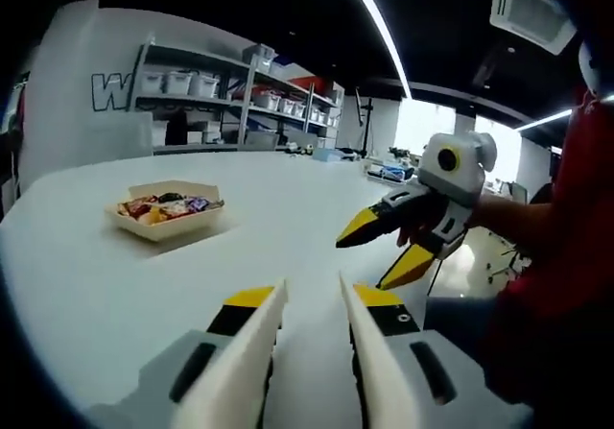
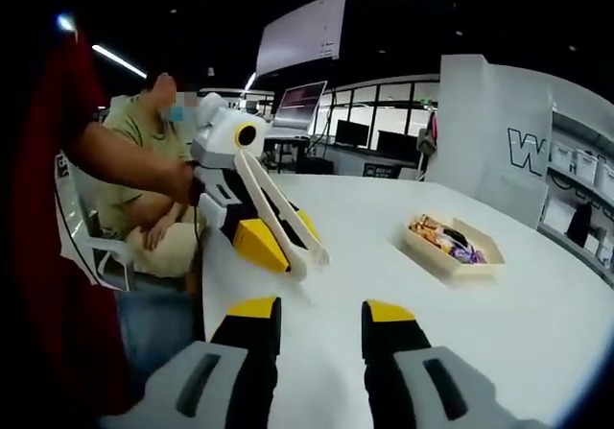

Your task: Place the target food into the container with the food tongs after gripping and lifting it, then release it inside without dropping or visibly crushing the food.

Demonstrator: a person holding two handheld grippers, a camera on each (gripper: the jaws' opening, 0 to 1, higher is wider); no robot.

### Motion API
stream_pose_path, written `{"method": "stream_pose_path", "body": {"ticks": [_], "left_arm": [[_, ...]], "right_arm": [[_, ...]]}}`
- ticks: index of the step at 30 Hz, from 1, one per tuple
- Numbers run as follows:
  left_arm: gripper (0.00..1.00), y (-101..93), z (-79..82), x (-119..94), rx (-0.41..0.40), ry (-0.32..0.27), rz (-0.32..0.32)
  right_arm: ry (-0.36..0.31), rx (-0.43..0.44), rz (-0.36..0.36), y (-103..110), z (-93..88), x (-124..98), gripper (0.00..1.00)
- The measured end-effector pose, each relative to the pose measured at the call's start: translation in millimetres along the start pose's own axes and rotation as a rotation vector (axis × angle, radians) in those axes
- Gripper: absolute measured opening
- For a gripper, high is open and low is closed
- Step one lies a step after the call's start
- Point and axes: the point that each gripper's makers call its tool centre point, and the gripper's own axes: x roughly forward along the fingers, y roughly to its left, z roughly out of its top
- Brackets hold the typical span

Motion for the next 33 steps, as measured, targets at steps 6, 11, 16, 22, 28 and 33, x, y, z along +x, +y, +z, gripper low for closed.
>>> {"method": "stream_pose_path", "body": {"ticks": [6, 11, 16, 22, 28, 33], "left_arm": [[0.28, -13.4, 1.7, 2, 0.032, -0.022, -0.062], [0.28, -18.1, 3.3, 1, 0.034, -0.031, -0.111], [0.28, -23.8, 7.5, 0, 0.037, -0.052, -0.159], [0.28, -29.6, 15.3, -5, 0.014, -0.085, -0.241], [0.28, -30.8, 17.8, -6, 0.01, -0.095, -0.267], [0.28, -34.1, 22.2, -6, 0.005, -0.107, -0.287]], "right_arm": [[-0.01, -0.002, 0.053, 4, 5.2, 3, 0.12], [-0.018, 0.004, 0.105, 11, 7.0, 0, 0.08], [-0.042, -0.001, 0.169, 20, 12.2, -7, 0.02], [-0.087, 0.048, 0.24, 28, 21.9, -13, 0.0], [-0.143, 0.125, 0.3, 35, 33.8, -18, 0.12], [-0.166, 0.087, 0.302, 36, 38.0, -15, 0.06]]}}
